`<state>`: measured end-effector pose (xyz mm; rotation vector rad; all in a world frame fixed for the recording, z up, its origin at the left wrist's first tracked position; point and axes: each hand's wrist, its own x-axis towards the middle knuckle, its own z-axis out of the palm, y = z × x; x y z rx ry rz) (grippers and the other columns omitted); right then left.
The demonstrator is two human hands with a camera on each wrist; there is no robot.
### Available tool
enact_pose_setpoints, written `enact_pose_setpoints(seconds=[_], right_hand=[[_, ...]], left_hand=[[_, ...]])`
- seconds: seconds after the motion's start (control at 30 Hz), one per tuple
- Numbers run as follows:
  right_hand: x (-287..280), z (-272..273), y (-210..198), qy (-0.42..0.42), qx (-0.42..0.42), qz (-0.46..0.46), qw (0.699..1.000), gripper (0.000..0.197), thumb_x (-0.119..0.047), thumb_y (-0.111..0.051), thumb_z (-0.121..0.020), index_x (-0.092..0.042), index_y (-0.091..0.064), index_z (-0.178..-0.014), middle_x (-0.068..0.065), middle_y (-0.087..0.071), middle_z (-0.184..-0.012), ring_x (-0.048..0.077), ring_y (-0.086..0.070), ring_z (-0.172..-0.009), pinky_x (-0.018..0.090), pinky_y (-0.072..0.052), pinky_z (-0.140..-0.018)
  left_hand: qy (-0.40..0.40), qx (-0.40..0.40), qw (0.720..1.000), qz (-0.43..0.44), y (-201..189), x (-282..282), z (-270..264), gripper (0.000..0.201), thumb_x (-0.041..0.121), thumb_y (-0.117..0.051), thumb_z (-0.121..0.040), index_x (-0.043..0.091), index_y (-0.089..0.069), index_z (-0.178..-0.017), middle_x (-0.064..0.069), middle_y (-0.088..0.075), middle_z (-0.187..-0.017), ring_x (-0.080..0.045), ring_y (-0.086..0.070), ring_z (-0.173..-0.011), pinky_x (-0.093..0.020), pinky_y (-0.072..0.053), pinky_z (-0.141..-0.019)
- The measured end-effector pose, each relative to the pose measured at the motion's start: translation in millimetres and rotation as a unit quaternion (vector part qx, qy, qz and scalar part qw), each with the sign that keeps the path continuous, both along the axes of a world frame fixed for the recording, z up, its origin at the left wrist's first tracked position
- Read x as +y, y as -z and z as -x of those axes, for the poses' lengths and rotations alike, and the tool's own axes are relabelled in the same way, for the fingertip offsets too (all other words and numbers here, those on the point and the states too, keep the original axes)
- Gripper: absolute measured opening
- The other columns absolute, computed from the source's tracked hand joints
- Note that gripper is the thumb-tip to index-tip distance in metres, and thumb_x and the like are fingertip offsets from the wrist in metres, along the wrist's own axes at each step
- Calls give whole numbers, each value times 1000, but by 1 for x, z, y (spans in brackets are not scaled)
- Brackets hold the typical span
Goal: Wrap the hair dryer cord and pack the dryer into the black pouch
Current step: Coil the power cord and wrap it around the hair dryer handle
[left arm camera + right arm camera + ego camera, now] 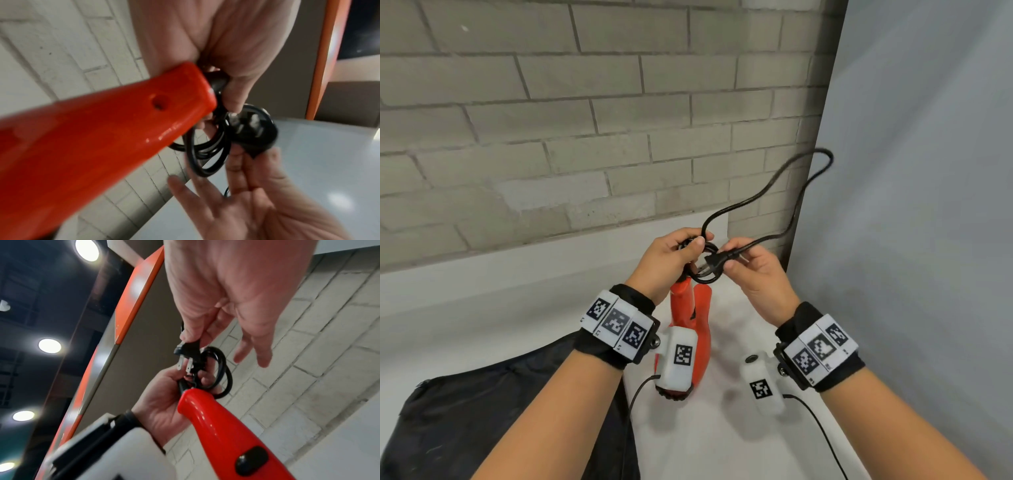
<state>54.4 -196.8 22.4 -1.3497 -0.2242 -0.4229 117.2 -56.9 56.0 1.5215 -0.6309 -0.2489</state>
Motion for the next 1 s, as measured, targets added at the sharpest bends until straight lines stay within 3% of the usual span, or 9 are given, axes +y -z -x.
enact_pose_setpoints(seconds=[0.13, 0.37, 0.43, 0.5, 0.6, 0.7, 0.83, 0.93, 1.0], right_hand=[[6, -1, -6, -4, 6, 2, 1000, 17, -3, -54, -75, -14, -54, -88, -8, -68, -73, 13, -65, -75, 32, -51, -83], [12, 7, -31, 75, -15, 74, 994, 28, 14, -56, -80, -11, -55, -92, -1, -61, -76, 4, -60, -64, 16, -49, -67], [15, 8, -33, 128, -24, 149, 980, 34, 10, -58, -79, -24, -53, -83, 0, -59, -75, 9, -57, -67, 19, -46, -66], [16, 9, -33, 168, -47, 232, 957, 39, 3, -61, -77, -34, -47, -77, -2, -56, -80, 3, -55, -67, 11, -44, -65], [19, 9, -34, 206, -71, 305, 927, 44, 3, -61, -75, -36, -40, -71, -9, -46, -78, -6, -50, -68, 5, -40, -64], [22, 7, -31, 237, -62, 351, 904, 42, 1, -59, -77, -32, -36, -67, -12, -37, -76, -6, -45, -65, 8, -39, -60], [27, 3, -26, 283, -69, 335, 896, 16, -11, -57, -82, -16, -43, -86, -10, -37, -86, 3, -43, -66, 22, -43, -57], [28, -2, -27, 265, -51, 340, 901, 30, -1, -49, -83, -10, -44, -112, -3, -49, -99, 11, -54, -79, 27, -49, -73], [28, -4, -30, 229, -3, 349, 909, 41, 0, -44, -85, -12, -39, -124, 1, -57, -90, 18, -60, -76, 29, -51, -70]], left_hand=[[19, 12, 1000, 16, -5, 5, -2, 20, 13, -48, -91, 21, -66, -88, 8, -60, -66, -4, -48, -54, -14, -46, -53], [30, 54, 995, 81, -5, 2, -1, 20, 15, -44, -93, 17, -64, -95, -3, -66, -88, -16, -59, -79, -24, -51, -74], [18, 55, 994, 94, -3, -1, 1, 21, 15, -43, -93, 15, -63, -97, -2, -67, -87, -12, -63, -80, -20, -53, -75], [8, 53, 994, 98, -3, -3, 2, 22, 15, -41, -94, 15, -63, -96, -2, -66, -89, -13, -61, -85, -23, -51, -82], [7, 43, 995, 87, -2, -6, 5, 24, 14, -41, -94, 18, -64, -93, -4, -65, -93, -16, -58, -96, -33, -43, -96], [6, 28, 997, 67, -1, -9, 8, 23, 13, -42, -94, 17, -64, -95, -3, -65, -92, -14, -59, -93, -33, -46, -93], [20, 20, 997, 69, -1, -14, 15, 22, 16, -43, -94, 18, -64, -98, 2, -66, -82, -4, -62, -68, -17, -49, -61], [-10, -7, 998, 63, -1, -14, 18, 20, 22, -45, -93, 19, -62, -101, -1, -63, -82, -9, -60, -71, -21, -48, -65], [-20, -29, 998, 58, -2, -14, 19, 21, 23, -45, -92, 18, -62, -102, -3, -64, -87, -15, -61, -79, -26, -51, -70]])
